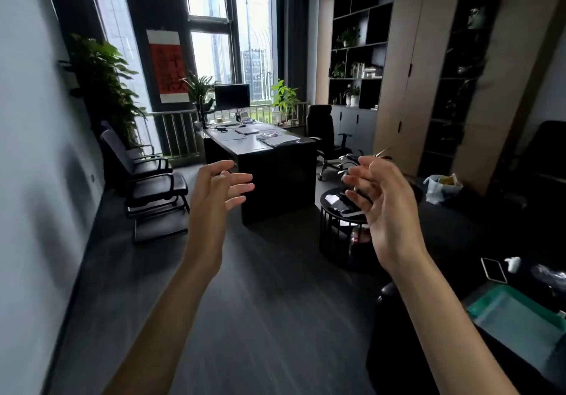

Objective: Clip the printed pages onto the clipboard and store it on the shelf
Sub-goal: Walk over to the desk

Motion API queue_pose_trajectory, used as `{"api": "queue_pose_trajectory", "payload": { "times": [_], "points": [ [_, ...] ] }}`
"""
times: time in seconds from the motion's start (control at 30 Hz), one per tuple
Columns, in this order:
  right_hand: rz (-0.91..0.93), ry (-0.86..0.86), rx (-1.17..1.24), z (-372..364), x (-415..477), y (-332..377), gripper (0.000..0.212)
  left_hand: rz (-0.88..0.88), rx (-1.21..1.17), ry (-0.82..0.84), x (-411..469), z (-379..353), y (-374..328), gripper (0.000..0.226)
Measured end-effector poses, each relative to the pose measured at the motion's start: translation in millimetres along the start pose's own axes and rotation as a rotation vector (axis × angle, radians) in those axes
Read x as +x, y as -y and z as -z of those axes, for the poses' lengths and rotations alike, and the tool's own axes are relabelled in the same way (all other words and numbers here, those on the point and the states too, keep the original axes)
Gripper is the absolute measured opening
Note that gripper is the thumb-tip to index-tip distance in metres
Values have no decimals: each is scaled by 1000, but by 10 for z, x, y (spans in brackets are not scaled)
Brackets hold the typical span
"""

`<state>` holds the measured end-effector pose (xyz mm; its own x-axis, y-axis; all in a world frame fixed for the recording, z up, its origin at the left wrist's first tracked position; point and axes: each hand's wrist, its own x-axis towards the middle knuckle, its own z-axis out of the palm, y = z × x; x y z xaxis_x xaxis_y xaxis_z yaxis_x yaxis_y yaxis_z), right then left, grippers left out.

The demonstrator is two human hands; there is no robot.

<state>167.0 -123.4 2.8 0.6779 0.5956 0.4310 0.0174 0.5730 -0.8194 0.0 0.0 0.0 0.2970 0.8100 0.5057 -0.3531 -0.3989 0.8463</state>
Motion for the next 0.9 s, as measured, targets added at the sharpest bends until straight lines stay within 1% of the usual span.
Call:
{"api": "queue_pose_trajectory", "payload": {
  "times": [0.23,0.33,0.43,0.63,0.77,0.9],
  "points": [
    [-1,-15,-46,69,1359,-527,14,-4,-20,-23,1214,-429,766,20],
    [-18,-28,-35,104,1928,-924,14,7,-52,-24,1715,-548,1175,18],
    [-54,-45,-39,101,2519,-1367,19,48,-64,-10,2253,-662,1596,19],
    [-77,-83,-27,-48,3936,-2311,19,65,-49,-10,3652,-830,2462,17],
    [-109,-119,-11,-246,5043,-2827,16,79,-36,22,4752,-975,2993,19],
    [-90,-147,-9,-359,5988,-3283,15,113,-33,16,5679,-1157,3503,20]
  ]
}}
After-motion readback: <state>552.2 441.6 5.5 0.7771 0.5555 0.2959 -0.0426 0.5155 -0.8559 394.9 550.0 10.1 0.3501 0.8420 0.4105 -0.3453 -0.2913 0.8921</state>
